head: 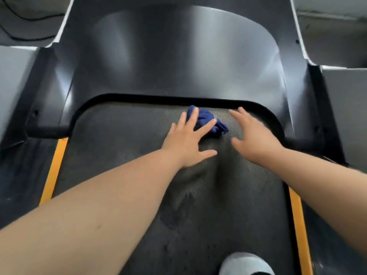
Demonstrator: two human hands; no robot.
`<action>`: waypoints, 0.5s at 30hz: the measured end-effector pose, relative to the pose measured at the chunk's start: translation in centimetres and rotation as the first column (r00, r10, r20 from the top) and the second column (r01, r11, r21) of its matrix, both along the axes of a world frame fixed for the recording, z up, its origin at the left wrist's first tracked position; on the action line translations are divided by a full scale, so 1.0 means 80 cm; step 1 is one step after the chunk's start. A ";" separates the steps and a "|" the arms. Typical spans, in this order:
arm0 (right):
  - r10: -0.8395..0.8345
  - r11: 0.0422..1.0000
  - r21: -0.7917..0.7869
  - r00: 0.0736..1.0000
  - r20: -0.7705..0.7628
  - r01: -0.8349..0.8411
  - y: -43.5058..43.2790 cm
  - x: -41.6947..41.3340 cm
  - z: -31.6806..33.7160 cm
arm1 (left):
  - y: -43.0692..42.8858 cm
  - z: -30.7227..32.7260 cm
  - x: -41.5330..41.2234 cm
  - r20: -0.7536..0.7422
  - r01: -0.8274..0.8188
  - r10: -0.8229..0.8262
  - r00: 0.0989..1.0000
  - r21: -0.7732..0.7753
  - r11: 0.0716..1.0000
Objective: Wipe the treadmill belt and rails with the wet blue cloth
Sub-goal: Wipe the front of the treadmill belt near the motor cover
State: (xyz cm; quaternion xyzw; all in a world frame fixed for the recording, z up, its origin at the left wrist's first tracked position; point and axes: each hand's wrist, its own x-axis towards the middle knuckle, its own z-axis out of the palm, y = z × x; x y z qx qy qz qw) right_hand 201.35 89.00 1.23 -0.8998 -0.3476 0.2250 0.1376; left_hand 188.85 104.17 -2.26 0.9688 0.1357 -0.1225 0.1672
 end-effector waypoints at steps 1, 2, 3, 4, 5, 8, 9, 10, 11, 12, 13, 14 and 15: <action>-0.012 0.997 -0.077 0.999 0.047 0.016 -0.021 0.007 0.001 | -0.013 -0.007 0.017 -0.002 0.029 -0.029 1.000 0.030 0.999; -0.006 0.987 -0.163 0.997 0.077 0.018 -0.040 0.012 0.002 | -0.023 -0.015 0.031 -0.004 0.032 -0.032 0.999 0.065 0.997; 0.004 0.976 -0.219 0.996 0.092 0.017 -0.057 0.016 0.002 | -0.027 -0.022 0.040 0.007 0.020 -0.020 1.000 0.106 0.994; 0.012 0.969 -0.248 0.996 0.093 0.011 -0.069 0.016 0.002 | -0.026 -0.025 0.045 0.037 0.009 -0.014 0.999 0.145 0.989; 0.015 0.964 -0.264 0.996 0.084 0.008 -0.076 0.014 0.003 | -0.019 -0.026 0.045 0.083 0.009 -0.024 0.996 0.176 0.984; 0.013 0.964 -0.266 0.999 0.049 0.000 -0.078 0.008 0.010 | 0.024 -0.019 0.015 0.158 -0.038 0.018 0.987 0.126 0.991; 0.011 0.965 -0.263 0.999 0.031 -0.002 -0.075 0.005 0.013 | 0.043 -0.018 -0.003 0.154 -0.113 0.097 0.983 0.093 0.989; 0.011 0.966 -0.258 1.000 0.019 -0.006 -0.073 0.002 0.016 | 0.061 -0.019 -0.024 0.139 -0.206 0.194 0.971 0.079 0.975; 0.011 0.968 -0.251 1.000 0.014 -0.007 -0.071 0.001 0.018 | 0.075 -0.019 -0.043 0.124 -0.301 0.290 0.949 0.078 0.951; 0.008 0.969 -0.246 1.000 0.008 -0.006 -0.070 0.001 0.019 | 0.082 -0.018 -0.056 0.117 -0.379 0.369 0.922 0.078 0.922; 0.008 0.969 -0.246 1.000 0.004 -0.007 -0.070 0.000 0.020 | 0.081 -0.018 -0.061 0.125 -0.447 0.437 0.891 0.071 0.892; 0.013 0.969 -0.249 1.000 0.004 -0.011 -0.071 0.000 0.021 | 0.073 -0.020 -0.057 0.140 -0.521 0.511 0.848 0.053 0.852; 0.019 0.967 -0.253 1.000 0.005 -0.017 -0.073 0.000 0.021 | 0.059 -0.023 -0.048 0.153 -0.594 0.584 0.797 0.025 0.804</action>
